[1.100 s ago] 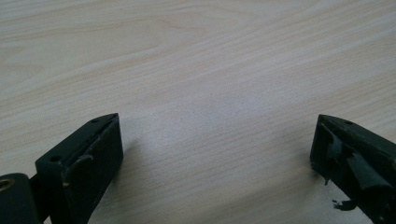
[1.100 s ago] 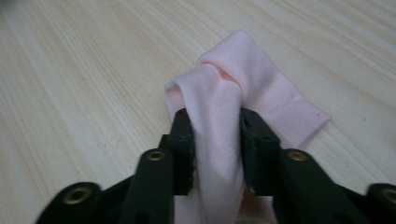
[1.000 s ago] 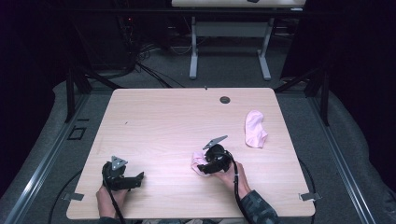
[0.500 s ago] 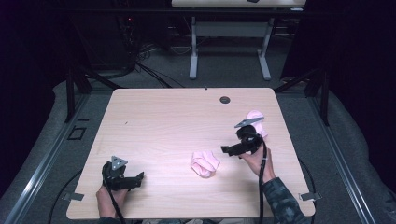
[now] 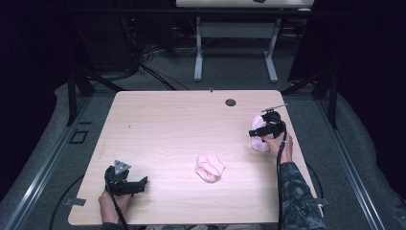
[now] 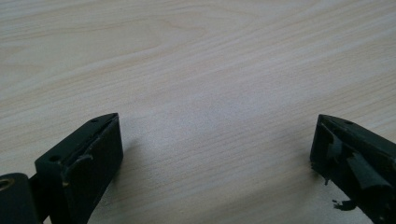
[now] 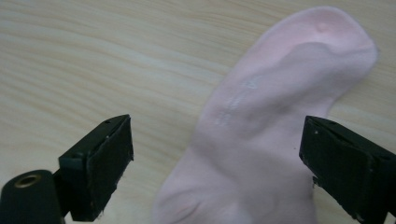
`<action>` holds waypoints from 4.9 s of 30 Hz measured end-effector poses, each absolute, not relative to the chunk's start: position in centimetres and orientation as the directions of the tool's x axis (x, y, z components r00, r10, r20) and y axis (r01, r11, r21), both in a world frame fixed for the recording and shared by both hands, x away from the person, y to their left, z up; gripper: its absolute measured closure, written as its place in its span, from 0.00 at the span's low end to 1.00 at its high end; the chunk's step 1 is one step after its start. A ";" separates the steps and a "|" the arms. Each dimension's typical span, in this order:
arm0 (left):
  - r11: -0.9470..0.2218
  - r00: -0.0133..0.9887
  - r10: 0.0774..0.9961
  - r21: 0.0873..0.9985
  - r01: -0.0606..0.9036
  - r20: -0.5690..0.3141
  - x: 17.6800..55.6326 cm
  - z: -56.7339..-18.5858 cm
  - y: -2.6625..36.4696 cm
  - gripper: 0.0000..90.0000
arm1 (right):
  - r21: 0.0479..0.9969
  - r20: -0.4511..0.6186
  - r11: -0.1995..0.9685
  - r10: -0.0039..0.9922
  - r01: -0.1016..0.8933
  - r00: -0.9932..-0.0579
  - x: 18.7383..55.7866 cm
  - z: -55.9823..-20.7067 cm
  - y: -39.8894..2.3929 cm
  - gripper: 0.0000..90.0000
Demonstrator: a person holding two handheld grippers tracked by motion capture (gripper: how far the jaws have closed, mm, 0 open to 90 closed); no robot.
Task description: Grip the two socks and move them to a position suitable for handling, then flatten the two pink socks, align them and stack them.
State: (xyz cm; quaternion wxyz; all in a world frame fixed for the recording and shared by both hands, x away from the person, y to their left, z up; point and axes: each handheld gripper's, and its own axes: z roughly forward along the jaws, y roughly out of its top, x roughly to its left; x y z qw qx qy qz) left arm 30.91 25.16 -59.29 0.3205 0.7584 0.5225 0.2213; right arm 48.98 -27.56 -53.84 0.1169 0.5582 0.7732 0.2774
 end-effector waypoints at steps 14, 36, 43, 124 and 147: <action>-0.248 0.356 0.935 0.718 0.651 0.001 30.9 -59.3 25.2 0.03 | 0.521 0.046 0.183 0.969 0.834 -0.242 50.5 -55.9 -27.8 0.48; -0.248 0.356 0.935 0.718 0.651 0.001 30.9 -59.3 25.2 0.03 | 0.649 0.141 0.216 0.908 0.729 -0.394 45.9 -51.8 -28.7 0.97; -0.248 0.356 0.935 0.718 0.650 0.001 30.9 -59.3 25.2 0.03 | 0.708 0.112 0.334 0.817 0.623 -0.566 40.8 -47.8 -26.4 0.97; -0.478 0.696 0.683 0.585 0.655 -0.222 32.1 -56.8 11.7 0.98 | 0.605 0.228 0.426 0.716 0.673 -0.659 25.9 -57.1 -17.0 0.96; -0.319 0.578 0.768 0.619 0.717 -0.274 26.9 -57.3 13.5 0.73 | 0.523 0.191 0.555 0.663 0.646 -0.724 29.0 -55.8 -18.0 0.78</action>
